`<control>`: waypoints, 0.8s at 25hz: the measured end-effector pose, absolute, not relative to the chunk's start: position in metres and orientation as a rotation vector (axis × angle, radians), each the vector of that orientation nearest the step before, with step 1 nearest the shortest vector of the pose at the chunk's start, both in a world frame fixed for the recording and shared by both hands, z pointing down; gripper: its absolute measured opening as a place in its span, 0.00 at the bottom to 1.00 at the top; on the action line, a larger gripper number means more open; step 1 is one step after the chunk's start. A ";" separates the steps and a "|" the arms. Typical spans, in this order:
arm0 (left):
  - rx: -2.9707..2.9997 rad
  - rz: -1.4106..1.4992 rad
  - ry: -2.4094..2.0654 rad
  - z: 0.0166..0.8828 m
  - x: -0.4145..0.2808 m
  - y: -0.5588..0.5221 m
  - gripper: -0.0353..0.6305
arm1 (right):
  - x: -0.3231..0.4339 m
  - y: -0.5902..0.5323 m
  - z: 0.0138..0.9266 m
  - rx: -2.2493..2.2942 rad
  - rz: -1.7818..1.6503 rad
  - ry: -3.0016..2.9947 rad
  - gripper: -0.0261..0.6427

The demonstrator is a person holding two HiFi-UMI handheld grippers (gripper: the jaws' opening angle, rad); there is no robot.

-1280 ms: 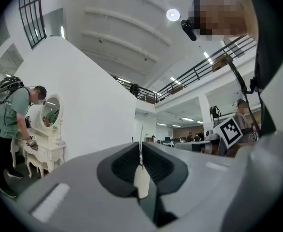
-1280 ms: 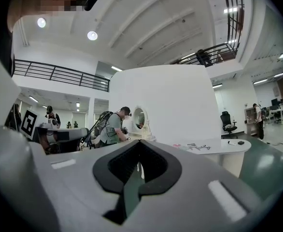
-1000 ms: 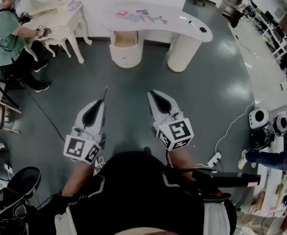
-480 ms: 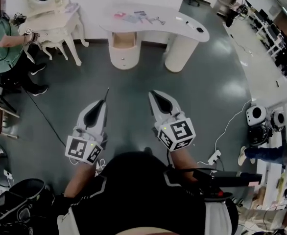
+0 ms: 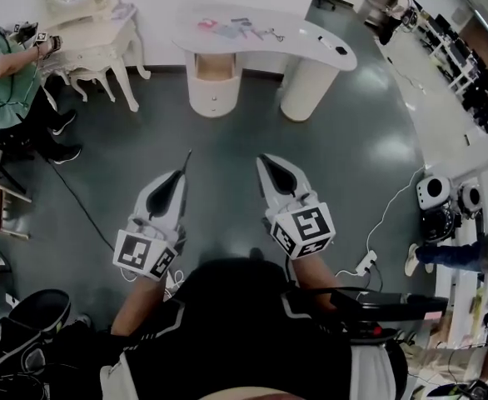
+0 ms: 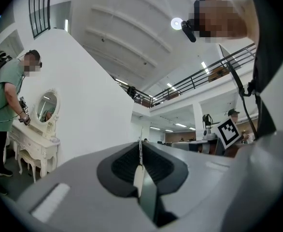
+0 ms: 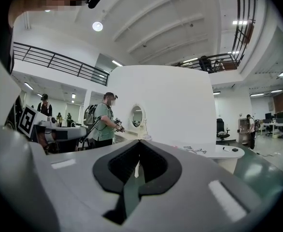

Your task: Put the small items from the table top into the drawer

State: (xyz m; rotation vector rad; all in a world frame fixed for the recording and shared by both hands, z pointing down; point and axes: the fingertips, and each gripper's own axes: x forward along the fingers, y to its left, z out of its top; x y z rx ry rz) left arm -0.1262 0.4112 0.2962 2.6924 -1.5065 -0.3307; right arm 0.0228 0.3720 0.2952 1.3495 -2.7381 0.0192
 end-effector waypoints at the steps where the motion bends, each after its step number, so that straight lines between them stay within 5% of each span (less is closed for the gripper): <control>1: 2.692 -0.338 -1.498 0.297 -0.130 0.412 0.08 | 0.020 0.373 0.295 1.357 0.017 -2.734 0.04; 20: 2.696 -0.298 -1.453 0.300 -0.117 0.372 0.08 | 0.022 0.329 0.297 1.340 0.037 -2.783 0.04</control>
